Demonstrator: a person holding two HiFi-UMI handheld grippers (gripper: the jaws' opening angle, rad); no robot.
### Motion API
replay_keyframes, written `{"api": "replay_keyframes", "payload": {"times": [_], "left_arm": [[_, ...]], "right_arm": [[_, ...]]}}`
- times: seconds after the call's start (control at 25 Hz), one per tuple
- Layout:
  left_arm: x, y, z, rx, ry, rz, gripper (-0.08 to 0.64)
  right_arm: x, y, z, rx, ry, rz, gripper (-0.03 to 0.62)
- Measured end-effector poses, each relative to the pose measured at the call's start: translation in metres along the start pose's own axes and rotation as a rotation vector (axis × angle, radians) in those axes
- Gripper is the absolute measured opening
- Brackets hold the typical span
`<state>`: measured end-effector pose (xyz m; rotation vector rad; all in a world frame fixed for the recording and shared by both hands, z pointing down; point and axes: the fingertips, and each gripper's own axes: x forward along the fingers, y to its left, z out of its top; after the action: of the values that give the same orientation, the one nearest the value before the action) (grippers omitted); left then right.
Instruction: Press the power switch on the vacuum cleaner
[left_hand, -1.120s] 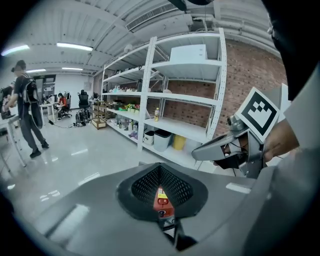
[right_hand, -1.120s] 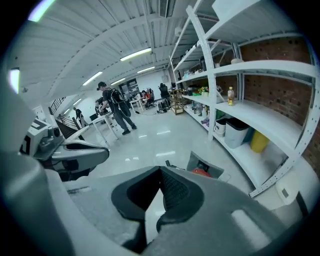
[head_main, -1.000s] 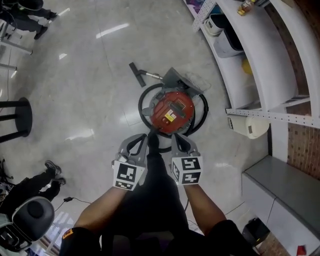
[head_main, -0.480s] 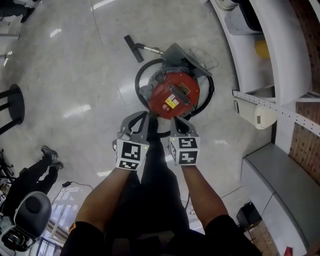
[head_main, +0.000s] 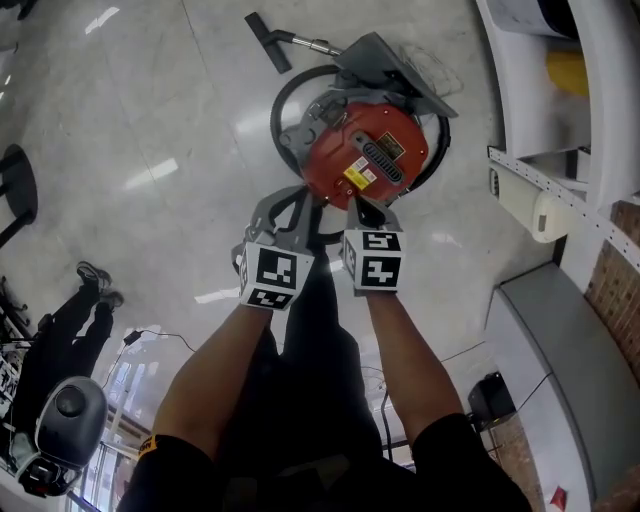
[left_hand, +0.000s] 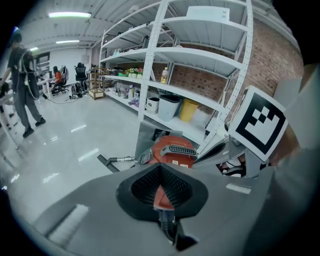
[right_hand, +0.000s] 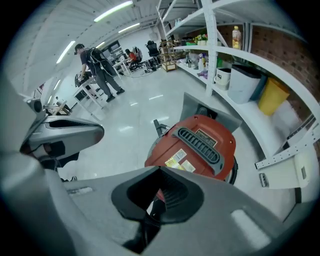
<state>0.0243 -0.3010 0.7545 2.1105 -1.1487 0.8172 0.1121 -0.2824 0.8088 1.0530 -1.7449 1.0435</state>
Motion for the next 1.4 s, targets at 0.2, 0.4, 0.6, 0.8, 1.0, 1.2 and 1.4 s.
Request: {"api": "replay_keyframes", "payload": {"times": [0.2, 0.4, 0.6, 0.8, 1.0, 1.2, 1.4], "left_arm": [[0.013, 0.004, -0.008, 0.027, 0.015, -0.024, 0.014], [0.020, 0.009, -0.014, 0.030, 0.030, -0.021, 0.014], [0.021, 0.007, -0.018, 0.018, 0.034, -0.026, 0.014], [0.020, 0.008, -0.020, 0.011, 0.034, -0.021, 0.014], [0.019, 0.007, -0.016, 0.016, 0.027, -0.020, 0.014], [0.010, 0.003, -0.008, 0.003, 0.012, -0.030, 0.014], [-0.008, -0.004, 0.006, 0.018, -0.011, -0.028, 0.014]], "right_arm": [[0.026, -0.006, -0.016, 0.002, 0.061, -0.008, -0.008], [0.042, -0.010, -0.025, -0.003, 0.104, -0.014, -0.008], [0.054, -0.014, -0.035, -0.012, 0.153, -0.012, -0.008], [0.058, -0.014, -0.038, -0.040, 0.173, -0.009, -0.008], [0.062, -0.020, -0.045, -0.031, 0.208, -0.025, -0.008], [0.045, -0.031, -0.037, 0.005, 0.160, -0.041, -0.008], [0.007, -0.030, -0.029, 0.031, 0.092, -0.058, -0.008]]}}
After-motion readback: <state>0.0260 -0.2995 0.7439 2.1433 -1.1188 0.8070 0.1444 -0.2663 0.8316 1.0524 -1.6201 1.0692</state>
